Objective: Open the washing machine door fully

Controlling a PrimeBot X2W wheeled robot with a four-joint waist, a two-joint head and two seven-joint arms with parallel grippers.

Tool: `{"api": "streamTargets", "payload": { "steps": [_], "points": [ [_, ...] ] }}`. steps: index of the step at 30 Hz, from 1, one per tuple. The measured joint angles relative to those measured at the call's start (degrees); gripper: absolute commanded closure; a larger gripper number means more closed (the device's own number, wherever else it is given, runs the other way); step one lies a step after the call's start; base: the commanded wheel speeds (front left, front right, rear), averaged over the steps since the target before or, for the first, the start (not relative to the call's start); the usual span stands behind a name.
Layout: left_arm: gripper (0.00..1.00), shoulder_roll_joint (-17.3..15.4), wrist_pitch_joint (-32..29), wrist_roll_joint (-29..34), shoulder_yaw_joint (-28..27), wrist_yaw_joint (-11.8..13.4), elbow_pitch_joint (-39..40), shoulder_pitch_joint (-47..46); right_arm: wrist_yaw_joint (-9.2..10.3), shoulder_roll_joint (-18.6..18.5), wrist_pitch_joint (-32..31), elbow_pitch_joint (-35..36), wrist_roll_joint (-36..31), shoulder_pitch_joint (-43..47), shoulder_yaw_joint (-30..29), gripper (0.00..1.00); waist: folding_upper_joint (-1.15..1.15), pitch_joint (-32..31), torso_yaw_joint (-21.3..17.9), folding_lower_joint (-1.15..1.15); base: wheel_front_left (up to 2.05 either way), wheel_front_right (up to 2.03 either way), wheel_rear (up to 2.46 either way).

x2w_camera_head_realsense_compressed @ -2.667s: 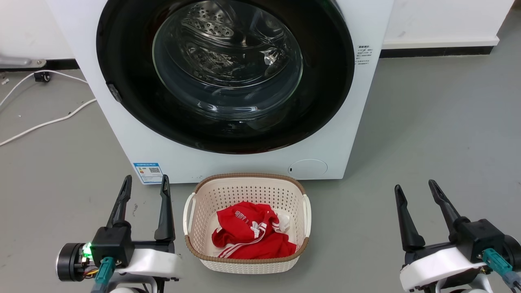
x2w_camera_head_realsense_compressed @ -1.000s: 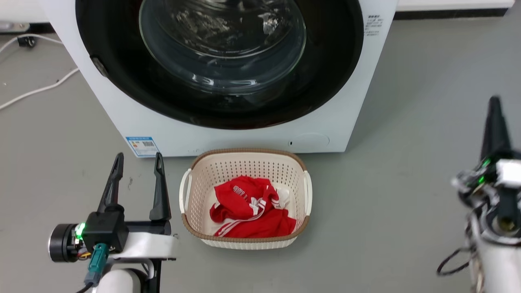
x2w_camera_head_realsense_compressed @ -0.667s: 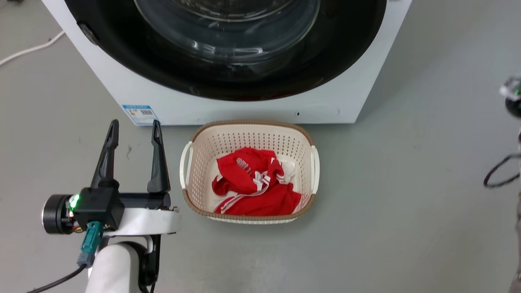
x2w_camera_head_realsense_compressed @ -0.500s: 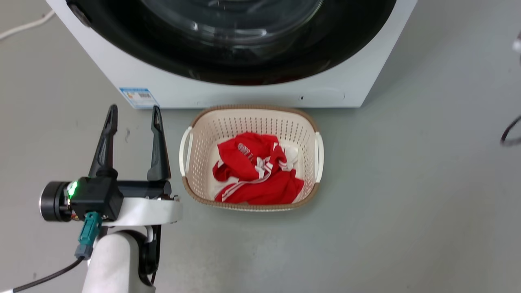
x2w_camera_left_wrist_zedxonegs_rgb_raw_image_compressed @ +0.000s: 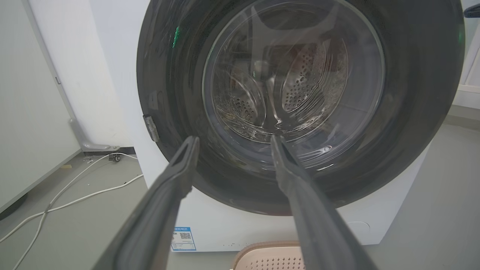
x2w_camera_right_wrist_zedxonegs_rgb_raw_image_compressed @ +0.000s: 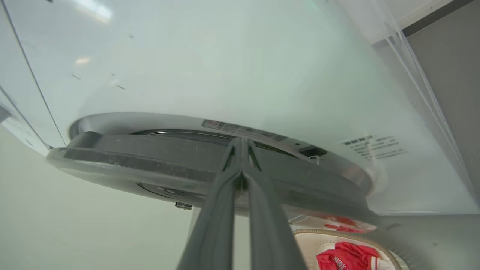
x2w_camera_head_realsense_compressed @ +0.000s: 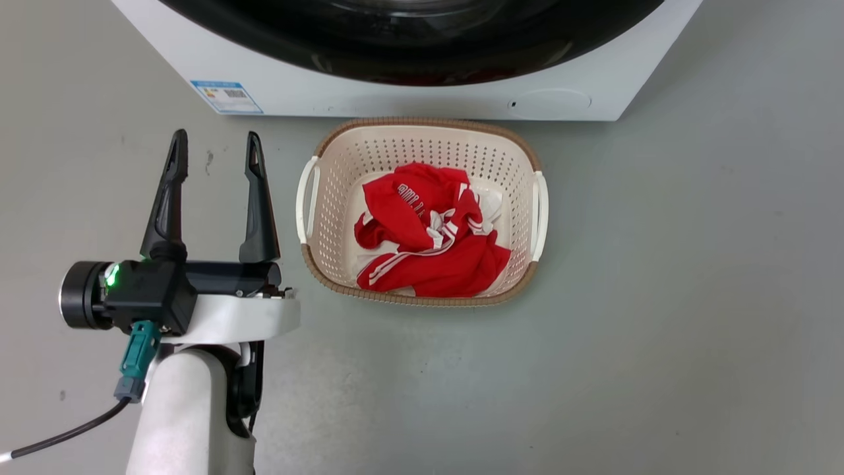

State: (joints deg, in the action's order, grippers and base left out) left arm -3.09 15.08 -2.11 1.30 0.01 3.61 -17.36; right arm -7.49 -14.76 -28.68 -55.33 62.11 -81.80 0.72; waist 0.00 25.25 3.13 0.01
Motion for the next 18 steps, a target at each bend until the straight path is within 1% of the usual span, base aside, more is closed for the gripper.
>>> {"api": "streamTargets", "payload": {
  "steps": [5,10,16,18],
  "points": [
    [0.0,0.05,0.0,0.0,0.1,-0.19,0.12,-0.88,0.0,0.88,-1.78,-2.24,-2.1,-2.57,0.26,1.0,0.0,1.35,0.41,0.0,0.0,0.0,0.0],
    [0.0,0.08,0.0,0.0,0.45,-0.45,0.1,-1.66,0.01,1.6,-5.06,-3.58,-3.72,-4.09,0.25,1.0,0.0,2.28,1.12,0.0,0.0,0.0,0.0],
    [0.0,0.12,0.0,-0.16,0.67,-0.44,-0.15,-1.74,0.38,1.1,-12.52,-1.24,-1.64,-3.12,-0.86,1.0,0.0,1.94,1.56,0.0,0.0,0.0,0.0],
    [0.0,0.15,0.0,-0.16,0.62,-0.32,-0.27,-1.74,0.23,1.86,-15.5,0.32,-0.75,-2.13,-0.75,1.0,0.0,1.5,1.53,-0.01,0.0,0.0,0.0]
  ]
}}
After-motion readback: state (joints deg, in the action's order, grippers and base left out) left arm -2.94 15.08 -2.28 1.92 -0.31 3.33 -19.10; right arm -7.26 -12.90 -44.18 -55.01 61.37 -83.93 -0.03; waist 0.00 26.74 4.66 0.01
